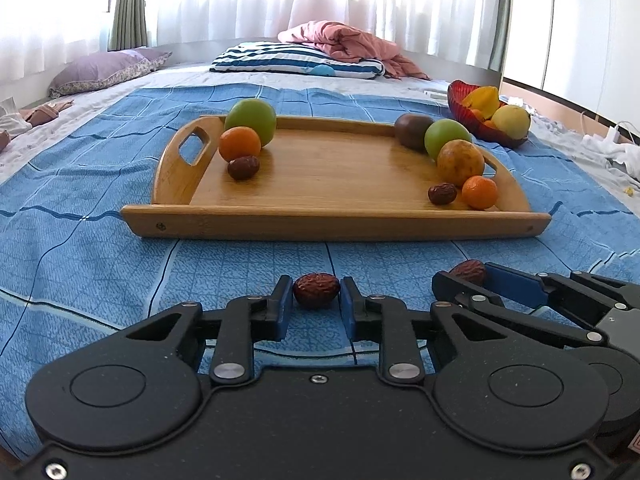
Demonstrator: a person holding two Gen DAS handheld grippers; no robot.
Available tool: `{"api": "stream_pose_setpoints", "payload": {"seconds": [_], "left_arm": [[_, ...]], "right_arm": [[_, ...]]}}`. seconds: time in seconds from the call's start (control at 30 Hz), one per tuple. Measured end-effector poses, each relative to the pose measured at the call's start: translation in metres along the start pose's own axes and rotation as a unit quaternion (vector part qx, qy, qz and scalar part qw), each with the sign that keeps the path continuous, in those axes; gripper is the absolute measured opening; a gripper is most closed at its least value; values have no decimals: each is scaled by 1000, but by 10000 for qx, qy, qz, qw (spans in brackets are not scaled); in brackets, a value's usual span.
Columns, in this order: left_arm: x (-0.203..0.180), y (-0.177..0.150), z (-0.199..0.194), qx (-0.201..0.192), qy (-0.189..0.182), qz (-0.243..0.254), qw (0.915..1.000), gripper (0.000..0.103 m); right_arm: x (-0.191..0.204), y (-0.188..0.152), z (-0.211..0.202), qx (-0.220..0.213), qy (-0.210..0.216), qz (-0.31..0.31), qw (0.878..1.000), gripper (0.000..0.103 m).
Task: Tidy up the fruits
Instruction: 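Carry both dates over the wooden tray with both tools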
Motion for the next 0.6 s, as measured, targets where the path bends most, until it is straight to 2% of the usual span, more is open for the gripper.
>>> {"api": "stream_pose_setpoints", "payload": {"seconds": [0.6], "left_arm": [[3, 10, -7, -113, -11, 97, 9999, 24]], "right_arm": [[2, 5, -5, -37, 108, 71, 9999, 34]]}}
Point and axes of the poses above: each gripper's, at about its wrist camera, not at the fingertips, and z roughly the way its jaws point, x to its left, y to its top, the point moved 9 cm from there along z, roughly the way its jaws point, and after that the axes turned 9 degrees about z, right-handed, at the moved point
